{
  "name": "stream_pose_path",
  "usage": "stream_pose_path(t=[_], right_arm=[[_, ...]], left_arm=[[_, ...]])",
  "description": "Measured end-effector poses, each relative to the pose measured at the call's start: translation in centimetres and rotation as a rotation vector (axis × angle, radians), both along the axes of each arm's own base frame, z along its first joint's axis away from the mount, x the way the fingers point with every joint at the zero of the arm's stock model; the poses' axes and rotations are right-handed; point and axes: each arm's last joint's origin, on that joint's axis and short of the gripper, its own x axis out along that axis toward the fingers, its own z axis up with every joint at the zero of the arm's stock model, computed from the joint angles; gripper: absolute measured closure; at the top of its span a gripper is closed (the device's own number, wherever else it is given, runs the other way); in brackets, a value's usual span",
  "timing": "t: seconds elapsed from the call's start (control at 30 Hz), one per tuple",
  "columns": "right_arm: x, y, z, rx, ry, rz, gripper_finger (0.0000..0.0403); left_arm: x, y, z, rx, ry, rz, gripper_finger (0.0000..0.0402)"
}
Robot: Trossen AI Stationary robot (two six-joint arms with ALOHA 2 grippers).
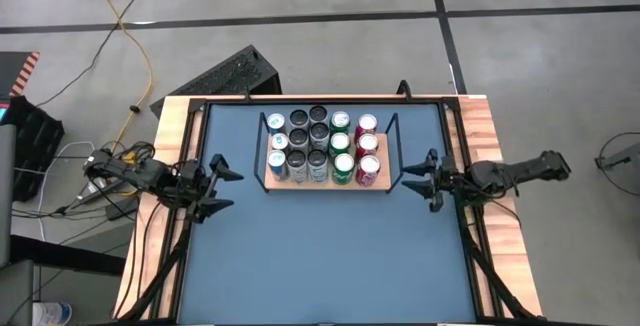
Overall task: Place canned beverage on shelf
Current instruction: Return to Home Position
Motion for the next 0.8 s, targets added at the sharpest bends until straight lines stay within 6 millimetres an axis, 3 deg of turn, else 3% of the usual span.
stream_pose_path(t=[0.23,0.57,0.8], right_arm=[[0.0,0.6,-0.2,-0.049,0.018,0.058,0.0195],[0.1,0.8,-0.4,-0.059,0.034,0.164,0.0195],[0.4,0.5,-0.8,-0.068,0.083,0.152,0.0195]], left_arm=[[0.2,0.0,-0.8,-0.036,0.048,0.018,0.0056],[0.2,-0.4,-1.0,-0.017,0.061,-0.118,0.0056],[0.3,-0.4,-1.4,0.024,0.100,-0.108,0.0056]])
